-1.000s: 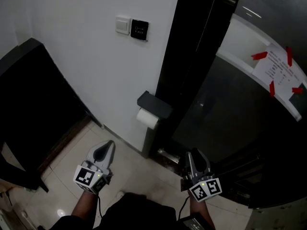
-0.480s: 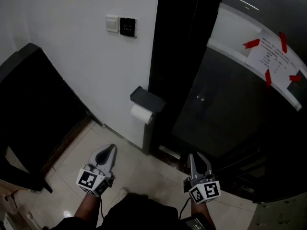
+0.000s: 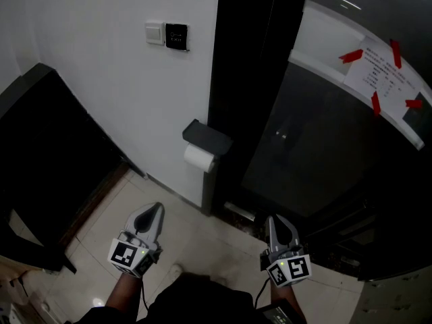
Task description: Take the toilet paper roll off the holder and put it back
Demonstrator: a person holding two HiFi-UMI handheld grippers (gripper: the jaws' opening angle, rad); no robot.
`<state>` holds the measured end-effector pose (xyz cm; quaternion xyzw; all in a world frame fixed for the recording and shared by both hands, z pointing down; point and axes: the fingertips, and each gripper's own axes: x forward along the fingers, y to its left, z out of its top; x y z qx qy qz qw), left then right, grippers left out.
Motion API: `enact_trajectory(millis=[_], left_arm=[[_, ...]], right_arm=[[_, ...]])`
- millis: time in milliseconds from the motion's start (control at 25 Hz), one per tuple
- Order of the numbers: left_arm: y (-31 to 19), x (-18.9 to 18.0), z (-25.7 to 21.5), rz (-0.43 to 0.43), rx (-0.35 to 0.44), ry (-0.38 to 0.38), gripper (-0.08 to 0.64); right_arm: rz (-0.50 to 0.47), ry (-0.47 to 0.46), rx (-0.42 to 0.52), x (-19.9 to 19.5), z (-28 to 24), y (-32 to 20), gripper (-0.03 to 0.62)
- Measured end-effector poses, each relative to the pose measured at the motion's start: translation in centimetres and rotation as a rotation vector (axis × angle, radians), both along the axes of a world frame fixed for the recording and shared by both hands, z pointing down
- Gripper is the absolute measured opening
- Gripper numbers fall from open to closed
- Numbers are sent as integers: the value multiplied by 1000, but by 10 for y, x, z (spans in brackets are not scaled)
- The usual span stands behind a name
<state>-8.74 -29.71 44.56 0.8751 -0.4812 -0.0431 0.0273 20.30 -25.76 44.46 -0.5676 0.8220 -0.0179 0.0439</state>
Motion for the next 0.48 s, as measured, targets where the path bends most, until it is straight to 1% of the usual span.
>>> enact_trajectory(millis=[80, 240, 360, 480], left_arm=[[2, -1, 0, -2, -18, 10, 2], [1, -11, 16, -11, 9, -38, 2], [1, -11, 14, -13, -14, -16, 2], [0, -14, 12, -21, -13, -4, 2]], right_arm=[[0, 7, 1, -1, 0, 0, 14], [11, 14, -3, -3, 3, 0, 14], [5, 20, -4, -7, 4, -3, 14], [-7, 21, -4, -12, 4, -5, 14]])
